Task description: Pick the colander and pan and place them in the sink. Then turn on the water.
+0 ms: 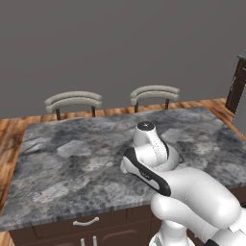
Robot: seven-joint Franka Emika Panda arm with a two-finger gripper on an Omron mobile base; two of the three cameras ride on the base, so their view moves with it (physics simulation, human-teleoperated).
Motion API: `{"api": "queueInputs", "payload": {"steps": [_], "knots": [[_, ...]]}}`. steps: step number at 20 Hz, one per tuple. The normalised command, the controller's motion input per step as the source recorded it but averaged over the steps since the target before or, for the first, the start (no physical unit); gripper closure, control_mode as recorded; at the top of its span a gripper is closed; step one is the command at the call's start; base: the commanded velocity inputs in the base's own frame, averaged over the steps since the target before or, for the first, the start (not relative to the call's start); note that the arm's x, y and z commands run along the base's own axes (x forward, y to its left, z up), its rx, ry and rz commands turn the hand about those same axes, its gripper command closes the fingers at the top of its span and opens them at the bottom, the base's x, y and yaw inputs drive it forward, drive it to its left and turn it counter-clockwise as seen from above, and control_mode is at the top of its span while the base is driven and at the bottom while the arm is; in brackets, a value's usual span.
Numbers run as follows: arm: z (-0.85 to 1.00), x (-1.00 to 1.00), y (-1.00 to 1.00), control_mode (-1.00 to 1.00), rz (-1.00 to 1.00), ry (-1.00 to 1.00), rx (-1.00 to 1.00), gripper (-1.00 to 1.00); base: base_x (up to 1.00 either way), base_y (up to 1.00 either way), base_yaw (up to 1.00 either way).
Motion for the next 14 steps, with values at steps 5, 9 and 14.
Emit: {"api": "queueInputs", "payload": {"steps": [5, 9, 14], "knots": [[0.0, 0.0, -0.02, -1.0, 0.0, 0.0, 0.0, 1.0, 0.0, 0.0, 0.0], [0.19, 0.0, -0.07, -1.0, 0.0, 0.0, -0.01, 1.0, 0.0, 0.0, 0.0], [0.37, 0.0, 0.0, -1.0, 0.0, 0.0, -0.09, 1.0, 0.0, 0.0, 0.0]]}}
